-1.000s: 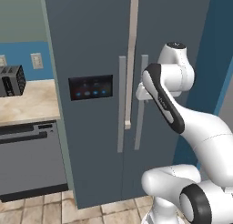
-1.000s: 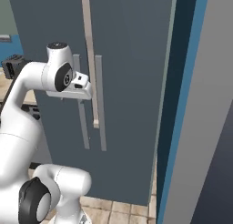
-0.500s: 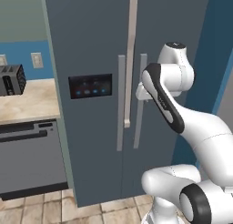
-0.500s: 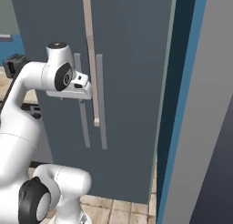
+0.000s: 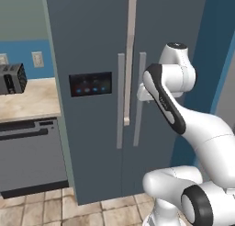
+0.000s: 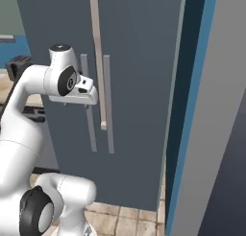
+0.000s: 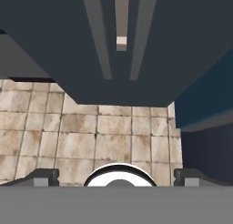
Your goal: Take the lemon wedge from the fridge and place it on the plate with fish on the dining counter.
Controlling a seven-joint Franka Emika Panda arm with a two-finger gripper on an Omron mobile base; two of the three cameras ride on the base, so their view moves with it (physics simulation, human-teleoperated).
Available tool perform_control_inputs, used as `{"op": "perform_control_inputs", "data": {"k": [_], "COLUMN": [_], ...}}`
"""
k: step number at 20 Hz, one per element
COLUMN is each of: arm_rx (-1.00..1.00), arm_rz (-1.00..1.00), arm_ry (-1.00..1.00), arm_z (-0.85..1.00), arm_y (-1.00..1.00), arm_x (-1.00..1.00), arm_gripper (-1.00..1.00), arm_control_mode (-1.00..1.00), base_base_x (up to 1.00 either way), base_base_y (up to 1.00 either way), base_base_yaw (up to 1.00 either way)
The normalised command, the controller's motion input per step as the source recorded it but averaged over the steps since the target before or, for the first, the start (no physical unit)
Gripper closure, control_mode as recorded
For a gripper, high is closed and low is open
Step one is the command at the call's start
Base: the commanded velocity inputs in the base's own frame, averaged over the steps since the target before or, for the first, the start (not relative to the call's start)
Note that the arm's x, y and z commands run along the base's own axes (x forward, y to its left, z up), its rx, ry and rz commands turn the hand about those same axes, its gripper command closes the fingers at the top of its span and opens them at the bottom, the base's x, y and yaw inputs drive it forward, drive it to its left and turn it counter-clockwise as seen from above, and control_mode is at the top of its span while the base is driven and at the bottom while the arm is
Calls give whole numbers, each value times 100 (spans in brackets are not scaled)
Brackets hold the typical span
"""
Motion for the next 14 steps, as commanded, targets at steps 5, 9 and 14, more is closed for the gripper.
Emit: {"op": "perform_control_inputs", "data": {"k": [5,9,14], "arm_rx": [0,0,0], "arm_rz": [0,0,0], "arm_ry": [0,0,0], "arm_z": [0,0,0], "arm_y": [0,0,0], "arm_x": [0,0,0], "arm_gripper": [-100,-100,-100], "arm_control_mode": [100,100,100], "base_base_x": [-43,-42,-33], "base_base_y": [0,0,0], "base_base_yaw": [0,0,0]}}
